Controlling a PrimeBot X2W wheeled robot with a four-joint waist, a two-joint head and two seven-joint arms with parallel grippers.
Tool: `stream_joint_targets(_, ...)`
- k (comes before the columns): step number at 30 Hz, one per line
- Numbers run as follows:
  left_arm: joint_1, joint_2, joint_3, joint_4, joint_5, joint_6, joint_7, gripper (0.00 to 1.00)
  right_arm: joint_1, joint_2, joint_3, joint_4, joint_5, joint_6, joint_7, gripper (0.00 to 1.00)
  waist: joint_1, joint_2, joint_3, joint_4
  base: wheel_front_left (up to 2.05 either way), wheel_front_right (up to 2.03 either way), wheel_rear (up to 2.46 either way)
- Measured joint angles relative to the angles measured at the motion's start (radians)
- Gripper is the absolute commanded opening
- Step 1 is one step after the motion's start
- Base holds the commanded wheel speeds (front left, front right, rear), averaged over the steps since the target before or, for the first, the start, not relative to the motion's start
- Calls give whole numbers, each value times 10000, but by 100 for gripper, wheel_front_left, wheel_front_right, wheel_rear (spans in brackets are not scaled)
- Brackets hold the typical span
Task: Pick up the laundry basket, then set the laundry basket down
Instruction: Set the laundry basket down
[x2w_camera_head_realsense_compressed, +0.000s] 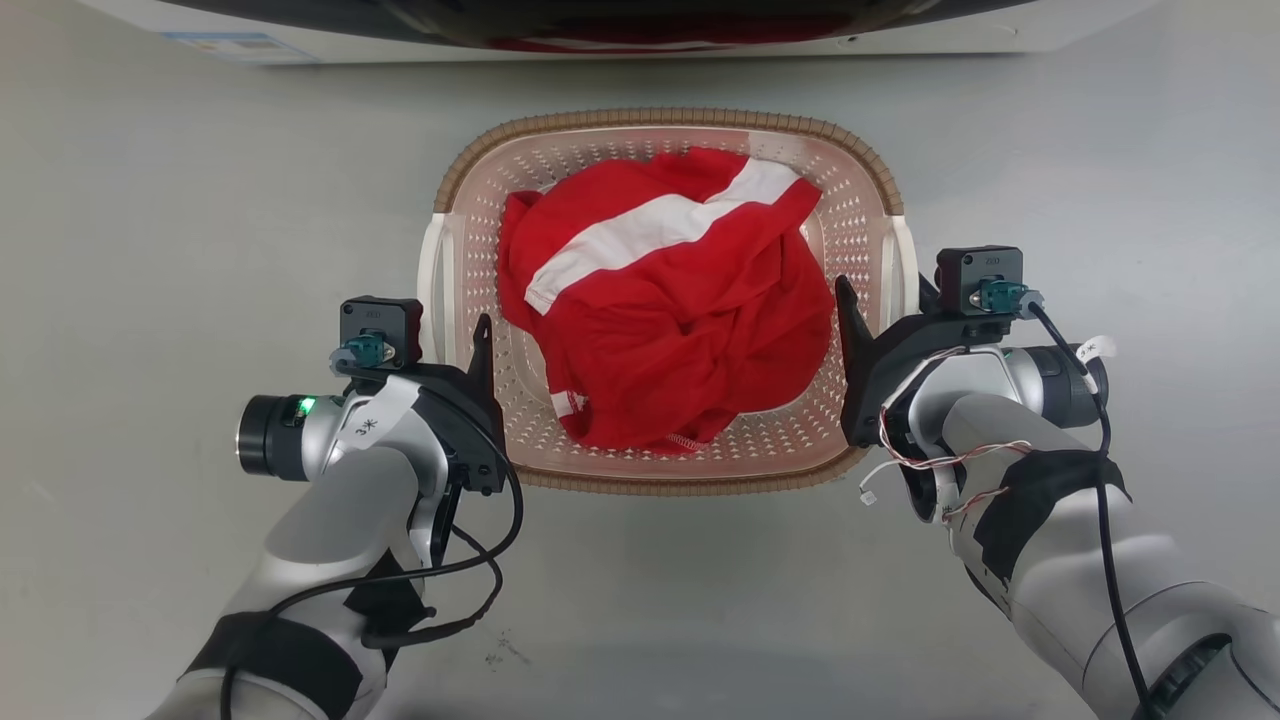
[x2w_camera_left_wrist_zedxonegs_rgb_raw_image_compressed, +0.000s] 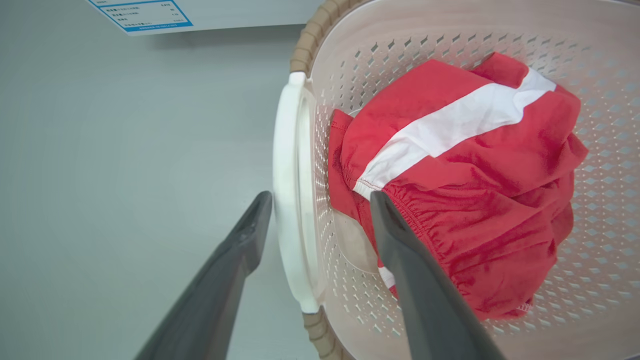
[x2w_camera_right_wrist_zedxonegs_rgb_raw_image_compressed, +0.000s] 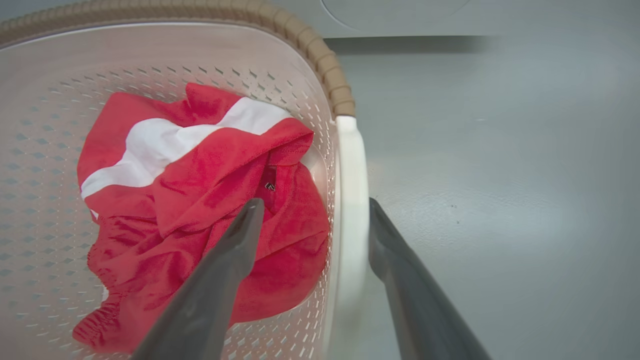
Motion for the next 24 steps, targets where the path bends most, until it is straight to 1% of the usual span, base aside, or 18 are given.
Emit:
stream_joint_targets(12,235,-8,21,224,-290,-27,-104,100,272,31,-31,422,102,23,-130,100,0,0,-887,-83,0,0,0)
stream_joint_targets(16,332,-10,33,284,-303,-123,-115,100,472,38,-159,476,196,119,-211,100,-1,0,-1322,-100,0,0,0)
stream_joint_targets(24,564,40,56,341,-303,-470,-207,100,727,44,-320,458,345,458,-416,100,-1,0,-2369,-106,0,0,0)
